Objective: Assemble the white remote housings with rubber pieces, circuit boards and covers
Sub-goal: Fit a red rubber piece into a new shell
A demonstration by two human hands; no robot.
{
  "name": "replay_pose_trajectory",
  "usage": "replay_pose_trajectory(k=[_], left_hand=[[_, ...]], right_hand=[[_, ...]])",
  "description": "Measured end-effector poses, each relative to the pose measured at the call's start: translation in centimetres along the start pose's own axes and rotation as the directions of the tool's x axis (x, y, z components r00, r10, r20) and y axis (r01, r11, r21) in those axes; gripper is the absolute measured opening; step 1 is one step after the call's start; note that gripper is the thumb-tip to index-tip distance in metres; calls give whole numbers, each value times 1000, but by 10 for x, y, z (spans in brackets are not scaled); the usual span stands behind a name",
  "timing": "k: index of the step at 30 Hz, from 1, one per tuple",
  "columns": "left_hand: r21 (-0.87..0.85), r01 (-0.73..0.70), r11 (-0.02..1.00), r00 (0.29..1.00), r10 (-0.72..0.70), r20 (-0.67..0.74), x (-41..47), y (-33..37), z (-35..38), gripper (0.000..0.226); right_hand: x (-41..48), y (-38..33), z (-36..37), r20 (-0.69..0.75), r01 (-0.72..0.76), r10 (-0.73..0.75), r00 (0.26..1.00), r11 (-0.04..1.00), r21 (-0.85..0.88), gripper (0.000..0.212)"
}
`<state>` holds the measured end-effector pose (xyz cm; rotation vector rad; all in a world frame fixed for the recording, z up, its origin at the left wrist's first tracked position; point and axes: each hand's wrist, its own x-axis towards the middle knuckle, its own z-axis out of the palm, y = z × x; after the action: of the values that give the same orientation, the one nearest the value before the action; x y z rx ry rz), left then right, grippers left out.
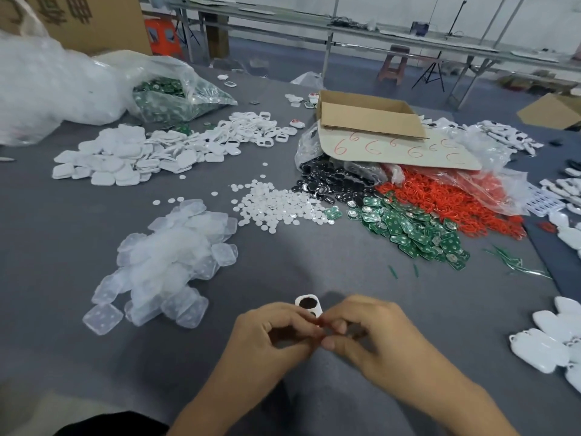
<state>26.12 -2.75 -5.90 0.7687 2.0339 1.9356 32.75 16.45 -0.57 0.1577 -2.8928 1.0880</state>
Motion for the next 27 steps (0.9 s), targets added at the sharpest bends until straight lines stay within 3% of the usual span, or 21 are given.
replay_pose_trajectory(k=[2,6,10,12,17,27], left_hand=[[0,24,1000,1000,-24,16,-1,-9,0,13],[37,112,993,993,-113,27,1,-19,0,27],[477,70,876,990,-3,-141,10,-20,1,48],[538,100,837,990,-28,-141,15,-21,4,58],[559,114,821,989,-38,-145,15,-30,6,64],[527,149,837,982,-63,-178,15,-34,6,57]], right_hand=[[1,2,5,57,23,-20,998,999,-49,14],[5,15,9,29,-91,90,995,995,32,16],[27,23,11,-86,-84,80,993,996,-41,18],[41,23,14,-67,-54,45,997,990,-133,14],[60,29,16,62,-73,83,995,985,-156,20],[75,32,12,157,-81,99,983,990,-119,20]])
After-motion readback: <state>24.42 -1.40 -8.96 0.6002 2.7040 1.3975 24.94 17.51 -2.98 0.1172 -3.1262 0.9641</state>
